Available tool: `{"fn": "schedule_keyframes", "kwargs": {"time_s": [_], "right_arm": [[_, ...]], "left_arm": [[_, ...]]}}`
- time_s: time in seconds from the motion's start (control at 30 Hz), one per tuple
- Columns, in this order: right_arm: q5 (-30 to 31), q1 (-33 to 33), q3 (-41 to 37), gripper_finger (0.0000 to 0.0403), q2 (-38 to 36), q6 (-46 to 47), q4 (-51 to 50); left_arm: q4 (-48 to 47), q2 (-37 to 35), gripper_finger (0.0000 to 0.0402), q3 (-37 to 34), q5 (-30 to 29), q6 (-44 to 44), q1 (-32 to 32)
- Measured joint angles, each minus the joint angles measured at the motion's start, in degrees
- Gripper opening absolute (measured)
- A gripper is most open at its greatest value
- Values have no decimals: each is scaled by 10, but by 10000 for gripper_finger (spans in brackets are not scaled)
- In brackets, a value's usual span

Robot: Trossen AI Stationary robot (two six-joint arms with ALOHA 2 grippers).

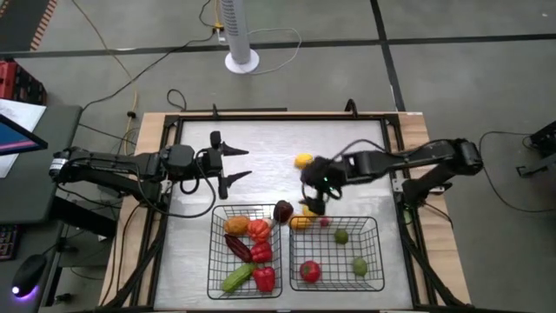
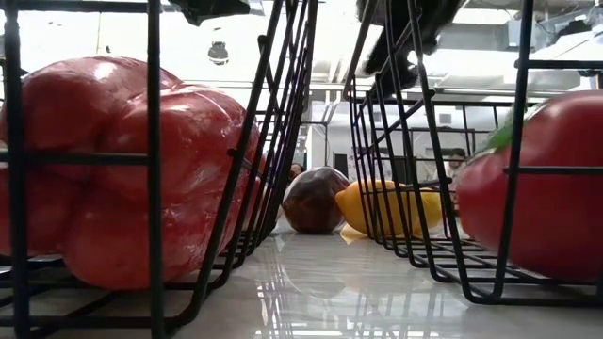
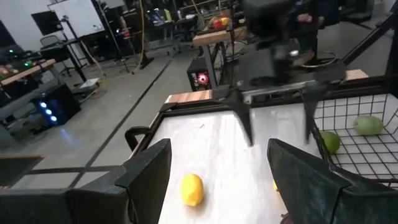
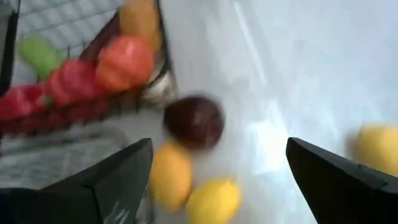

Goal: Sort produce into baskets
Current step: Put the top yellow lemon into the right black wire basket

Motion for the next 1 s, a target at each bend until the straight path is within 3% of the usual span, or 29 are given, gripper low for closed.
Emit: {"fn": "schedule_keyframes", "kwargs": {"time_s": [0.13,0.3,0.43,0.73,0.87,1.0], "right_arm": [[0,-44,0,397,31,-54,42],[55,-114,0,397,79,-95,37],[63,-156,-1,397,121,-139,61],[87,-214,-1,397,191,-201,75],[134,-216,-8,397,204,-226,87],[135,-217,-8,396,210,-234,85]], "left_arm": [[-6,0,254,0,-2,3,0],[-9,0,254,-4,-11,5,1],[-12,0,254,-4,-11,5,1],[-30,0,254,-4,-13,14,1],[-33,0,254,-4,-25,14,1],[-34,0,254,-4,-29,13,1]]}}
